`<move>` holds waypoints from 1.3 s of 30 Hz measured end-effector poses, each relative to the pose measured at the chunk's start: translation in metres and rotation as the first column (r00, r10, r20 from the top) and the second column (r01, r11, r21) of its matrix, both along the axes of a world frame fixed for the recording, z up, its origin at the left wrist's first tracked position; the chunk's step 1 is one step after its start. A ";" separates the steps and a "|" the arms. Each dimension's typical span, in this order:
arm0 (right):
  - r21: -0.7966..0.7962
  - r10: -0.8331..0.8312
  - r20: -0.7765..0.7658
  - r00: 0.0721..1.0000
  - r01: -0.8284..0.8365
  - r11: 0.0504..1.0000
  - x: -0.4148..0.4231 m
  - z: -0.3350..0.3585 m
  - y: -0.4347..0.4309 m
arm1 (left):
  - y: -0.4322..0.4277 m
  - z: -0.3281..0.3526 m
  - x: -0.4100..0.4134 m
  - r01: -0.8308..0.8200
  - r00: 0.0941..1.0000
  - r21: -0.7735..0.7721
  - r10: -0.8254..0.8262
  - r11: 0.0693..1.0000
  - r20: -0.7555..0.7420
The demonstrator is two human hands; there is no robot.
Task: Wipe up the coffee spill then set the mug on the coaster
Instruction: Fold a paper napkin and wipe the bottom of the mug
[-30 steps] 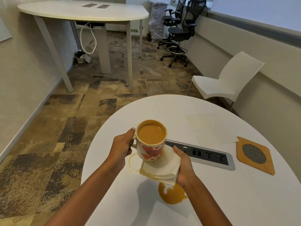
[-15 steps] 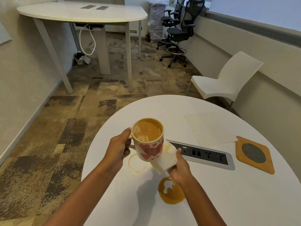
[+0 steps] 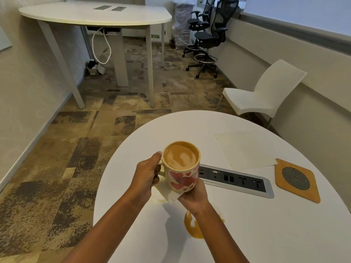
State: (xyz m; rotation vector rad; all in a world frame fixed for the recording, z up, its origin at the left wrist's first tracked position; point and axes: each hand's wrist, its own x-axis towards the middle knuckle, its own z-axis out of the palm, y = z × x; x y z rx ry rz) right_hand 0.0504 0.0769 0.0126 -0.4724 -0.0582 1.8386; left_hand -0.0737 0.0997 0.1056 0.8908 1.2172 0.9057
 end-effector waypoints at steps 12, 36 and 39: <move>-0.111 -0.078 0.008 0.997 0.079 0.991 0.030 -0.011 -0.015 | 0.005 -0.005 -0.015 -0.104 0.994 -0.007 0.104 0.995 -0.015; -0.152 -0.037 0.267 0.963 0.080 0.985 -0.002 -0.002 -0.017 | 0.005 -0.006 -0.024 -0.152 0.987 0.004 0.152 0.988 0.057; -0.131 -0.007 0.152 0.988 0.027 0.991 -0.023 -0.001 -0.019 | 0.002 -0.006 -0.019 -0.153 0.987 0.021 0.151 0.988 0.048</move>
